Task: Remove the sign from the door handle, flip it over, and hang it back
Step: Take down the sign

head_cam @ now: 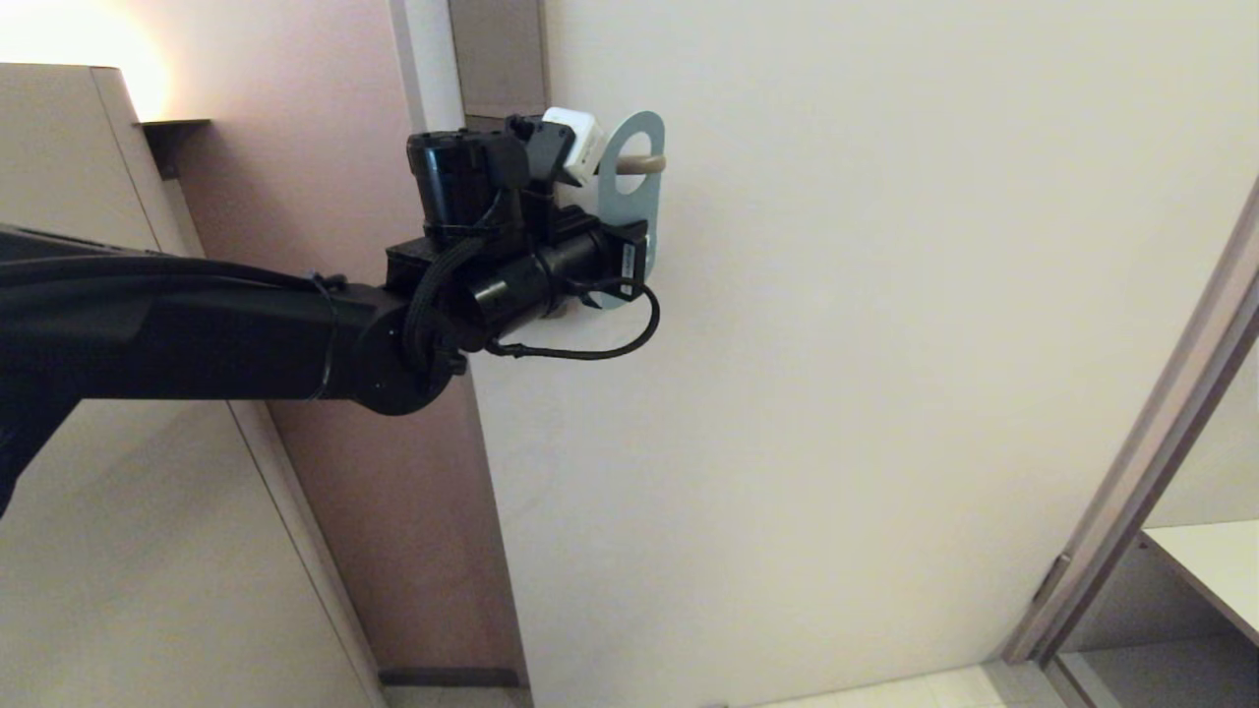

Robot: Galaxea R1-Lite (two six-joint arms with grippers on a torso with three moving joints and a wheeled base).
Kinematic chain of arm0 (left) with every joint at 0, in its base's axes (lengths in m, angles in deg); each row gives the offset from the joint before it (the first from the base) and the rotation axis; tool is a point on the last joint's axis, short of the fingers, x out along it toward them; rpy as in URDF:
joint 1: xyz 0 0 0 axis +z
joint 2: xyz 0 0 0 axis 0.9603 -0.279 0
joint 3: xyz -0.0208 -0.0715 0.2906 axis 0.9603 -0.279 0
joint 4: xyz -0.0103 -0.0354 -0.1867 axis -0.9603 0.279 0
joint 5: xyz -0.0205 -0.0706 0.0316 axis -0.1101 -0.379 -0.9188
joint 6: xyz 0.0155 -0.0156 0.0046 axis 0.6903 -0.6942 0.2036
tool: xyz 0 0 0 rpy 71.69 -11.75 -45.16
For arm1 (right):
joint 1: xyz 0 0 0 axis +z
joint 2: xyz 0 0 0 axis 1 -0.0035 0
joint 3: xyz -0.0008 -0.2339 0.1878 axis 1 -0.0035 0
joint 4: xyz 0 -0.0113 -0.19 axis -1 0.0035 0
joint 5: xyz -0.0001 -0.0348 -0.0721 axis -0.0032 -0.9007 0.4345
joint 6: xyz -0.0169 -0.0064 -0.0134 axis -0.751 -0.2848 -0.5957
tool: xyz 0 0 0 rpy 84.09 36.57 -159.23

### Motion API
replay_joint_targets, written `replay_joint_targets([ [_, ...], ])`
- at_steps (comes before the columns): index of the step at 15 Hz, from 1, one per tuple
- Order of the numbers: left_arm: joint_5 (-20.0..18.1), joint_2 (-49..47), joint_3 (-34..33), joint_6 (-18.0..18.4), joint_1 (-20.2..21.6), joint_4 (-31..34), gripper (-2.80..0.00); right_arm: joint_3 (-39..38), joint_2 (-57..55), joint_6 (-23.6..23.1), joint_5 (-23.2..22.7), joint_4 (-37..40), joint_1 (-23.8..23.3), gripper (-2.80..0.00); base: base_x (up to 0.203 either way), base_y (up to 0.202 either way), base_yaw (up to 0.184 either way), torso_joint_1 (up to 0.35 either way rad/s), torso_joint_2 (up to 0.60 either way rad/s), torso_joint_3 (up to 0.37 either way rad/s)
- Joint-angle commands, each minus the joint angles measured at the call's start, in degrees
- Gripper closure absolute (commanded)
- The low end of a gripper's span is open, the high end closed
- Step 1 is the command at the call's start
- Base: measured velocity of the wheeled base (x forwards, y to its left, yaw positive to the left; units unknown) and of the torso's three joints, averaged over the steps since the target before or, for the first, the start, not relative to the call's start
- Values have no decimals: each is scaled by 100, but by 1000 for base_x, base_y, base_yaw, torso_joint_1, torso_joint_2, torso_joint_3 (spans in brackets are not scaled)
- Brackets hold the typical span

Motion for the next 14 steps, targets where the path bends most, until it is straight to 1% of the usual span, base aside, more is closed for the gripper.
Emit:
replay_joint_targets([
  [1,-6,22,22,4,-11,-19,0,-5,-7,-6,-5,0,0,0,0,0,0,0,0,0],
  [3,-6,42,22,4,-55,-19,0,1,-7,-6,-5,0,0,0,0,0,0,0,0,0],
  [10,-6,59,-13,4,-432,-19,0,1,-7,-6,-5,0,0,0,0,0,0,0,0,0],
  [14,-6,49,-40,4,-494,-28,0,-7,-7,-6,-5,0,0,0,0,0,0,0,0,0],
])
